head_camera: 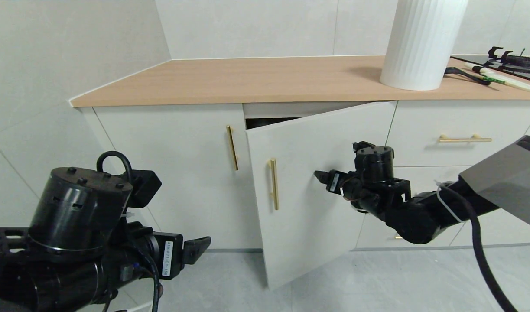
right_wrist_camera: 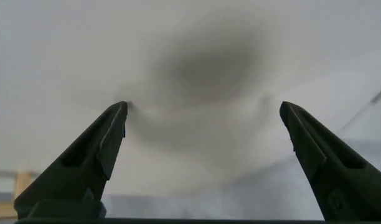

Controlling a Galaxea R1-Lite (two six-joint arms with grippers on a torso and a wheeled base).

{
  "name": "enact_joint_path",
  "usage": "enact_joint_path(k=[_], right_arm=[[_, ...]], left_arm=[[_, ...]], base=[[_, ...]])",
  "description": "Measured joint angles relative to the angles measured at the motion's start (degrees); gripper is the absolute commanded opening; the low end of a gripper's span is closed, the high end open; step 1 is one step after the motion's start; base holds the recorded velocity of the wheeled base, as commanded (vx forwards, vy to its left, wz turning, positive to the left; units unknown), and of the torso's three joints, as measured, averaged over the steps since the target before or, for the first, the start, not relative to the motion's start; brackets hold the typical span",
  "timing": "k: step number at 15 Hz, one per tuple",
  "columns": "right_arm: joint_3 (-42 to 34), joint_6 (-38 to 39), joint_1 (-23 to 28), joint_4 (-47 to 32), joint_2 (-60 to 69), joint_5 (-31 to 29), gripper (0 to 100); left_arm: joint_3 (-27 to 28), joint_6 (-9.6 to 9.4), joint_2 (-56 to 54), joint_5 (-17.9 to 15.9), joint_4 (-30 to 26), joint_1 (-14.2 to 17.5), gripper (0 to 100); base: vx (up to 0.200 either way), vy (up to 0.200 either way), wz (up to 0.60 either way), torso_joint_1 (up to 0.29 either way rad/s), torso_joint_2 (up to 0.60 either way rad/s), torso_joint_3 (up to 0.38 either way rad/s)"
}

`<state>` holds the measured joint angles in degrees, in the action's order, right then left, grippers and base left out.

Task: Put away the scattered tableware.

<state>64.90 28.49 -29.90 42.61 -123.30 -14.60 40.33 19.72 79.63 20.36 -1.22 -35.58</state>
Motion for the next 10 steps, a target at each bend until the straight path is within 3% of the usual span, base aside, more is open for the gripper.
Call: enact_joint_path(k=[5,10], right_arm=[[9.4,1.8,0.6,1.2,-6.8,-8.4,100],[14.7,1.7,2.0,2.1,-11.4,-12.6,100]], left_arm=[[-0.1,0.04,0.2,0.0,0.0,0.0,100],[-0.1,0.04,0.2,0.0,0.0,0.0,100]], base=[[0.0,0.0,0.0,0.0,0.0,0.0],[0.0,0.0,0.0,0.0,0.0,0.0]])
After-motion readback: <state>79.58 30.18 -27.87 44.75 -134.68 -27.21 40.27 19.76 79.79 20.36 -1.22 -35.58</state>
